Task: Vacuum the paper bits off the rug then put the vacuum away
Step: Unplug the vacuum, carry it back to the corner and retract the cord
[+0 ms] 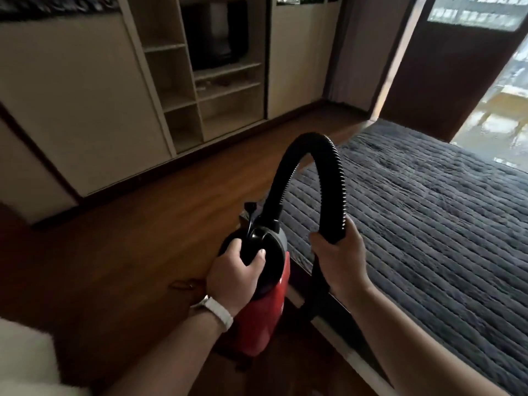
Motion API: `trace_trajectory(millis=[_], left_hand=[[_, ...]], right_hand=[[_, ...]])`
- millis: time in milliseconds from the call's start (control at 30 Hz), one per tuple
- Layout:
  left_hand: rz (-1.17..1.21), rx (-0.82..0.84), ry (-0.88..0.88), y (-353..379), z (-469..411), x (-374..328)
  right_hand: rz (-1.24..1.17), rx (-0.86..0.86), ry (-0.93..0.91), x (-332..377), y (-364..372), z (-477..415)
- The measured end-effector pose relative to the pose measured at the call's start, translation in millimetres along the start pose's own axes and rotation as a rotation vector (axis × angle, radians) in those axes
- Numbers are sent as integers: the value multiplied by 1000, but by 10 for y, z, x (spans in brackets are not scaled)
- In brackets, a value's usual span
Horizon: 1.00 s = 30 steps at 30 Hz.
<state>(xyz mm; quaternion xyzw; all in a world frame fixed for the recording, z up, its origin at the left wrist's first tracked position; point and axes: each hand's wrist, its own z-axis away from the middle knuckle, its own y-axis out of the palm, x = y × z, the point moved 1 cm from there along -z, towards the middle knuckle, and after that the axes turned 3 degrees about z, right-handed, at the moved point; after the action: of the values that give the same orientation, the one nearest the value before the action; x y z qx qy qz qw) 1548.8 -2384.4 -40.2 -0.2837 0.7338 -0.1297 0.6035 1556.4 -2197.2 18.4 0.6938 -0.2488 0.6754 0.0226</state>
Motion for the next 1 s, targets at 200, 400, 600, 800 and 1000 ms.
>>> trace_trajectory(millis=[200, 400, 600, 800, 1000], left_hand=[[-72, -53, -164, -215, -616, 426], [-128, -135, -338, -309, -1380, 782], [-202, -221, -436, -484, -2219, 851], [-273, -284, -430, -671, -2914, 911], [-210, -308, -408, -756, -3613, 1317]], right_hand=[[-93, 169, -11, 83, 818, -618], [-166, 357, -2, 134, 1714, -1402], [-188, 514, -23, 369, 2396, -2174], [-211, 603, -56, 665, 2949, -2743], [-185, 604, -86, 818, 3537, -3297]])
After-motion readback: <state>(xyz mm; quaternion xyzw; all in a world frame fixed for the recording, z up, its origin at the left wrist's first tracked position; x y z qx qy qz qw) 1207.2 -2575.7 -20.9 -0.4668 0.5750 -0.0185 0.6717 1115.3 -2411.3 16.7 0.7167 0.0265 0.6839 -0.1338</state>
